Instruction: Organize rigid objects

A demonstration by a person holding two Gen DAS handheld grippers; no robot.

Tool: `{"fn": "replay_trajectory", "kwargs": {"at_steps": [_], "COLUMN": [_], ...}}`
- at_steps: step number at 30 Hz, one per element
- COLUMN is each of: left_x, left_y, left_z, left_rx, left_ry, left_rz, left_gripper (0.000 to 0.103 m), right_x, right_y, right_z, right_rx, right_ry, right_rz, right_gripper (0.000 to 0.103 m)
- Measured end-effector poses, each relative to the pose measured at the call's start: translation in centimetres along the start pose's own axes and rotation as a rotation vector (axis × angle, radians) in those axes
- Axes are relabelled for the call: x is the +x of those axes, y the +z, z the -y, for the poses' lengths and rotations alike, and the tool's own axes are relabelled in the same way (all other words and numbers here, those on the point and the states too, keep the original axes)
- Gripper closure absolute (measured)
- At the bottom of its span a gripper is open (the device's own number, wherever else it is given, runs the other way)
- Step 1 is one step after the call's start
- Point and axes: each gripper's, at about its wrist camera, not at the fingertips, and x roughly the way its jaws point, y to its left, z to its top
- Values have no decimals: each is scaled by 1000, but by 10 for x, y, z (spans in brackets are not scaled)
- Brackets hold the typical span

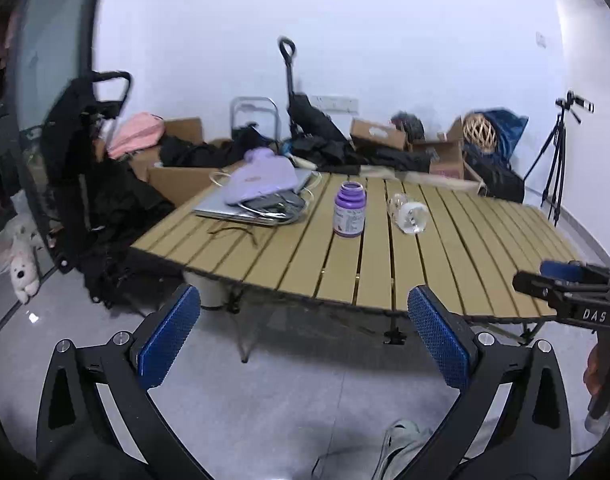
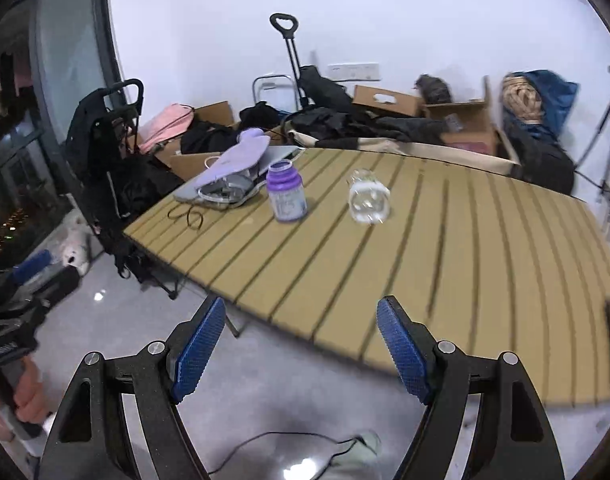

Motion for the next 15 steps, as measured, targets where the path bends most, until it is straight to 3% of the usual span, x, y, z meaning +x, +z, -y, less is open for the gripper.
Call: {"fn": "replay_trajectory", "kwargs": {"at_steps": [5,8,11,15], "left_x": [-77,-108,-139,-190], "left_y": [-15,-19,-21,-35], "left_z": [-7,-8,-9,-2], "left_rx": [-3,-6,-38,-23], "left_ry": [-31,-27,-50,-58], "left_rz": [71,81,82,109], "left_gripper": [0,0,0,0], "right_x": [-66,-93,-112,-150], "right_y": [-24,-39,-61,-78], "right_z": [-23,-34,-45,-61], "right_rx": [-46,-26,7,-28], "right_ry": [5,51,127,149], "right_rz": [21,55,28,26], "right_gripper": [20,20,20,20]}}
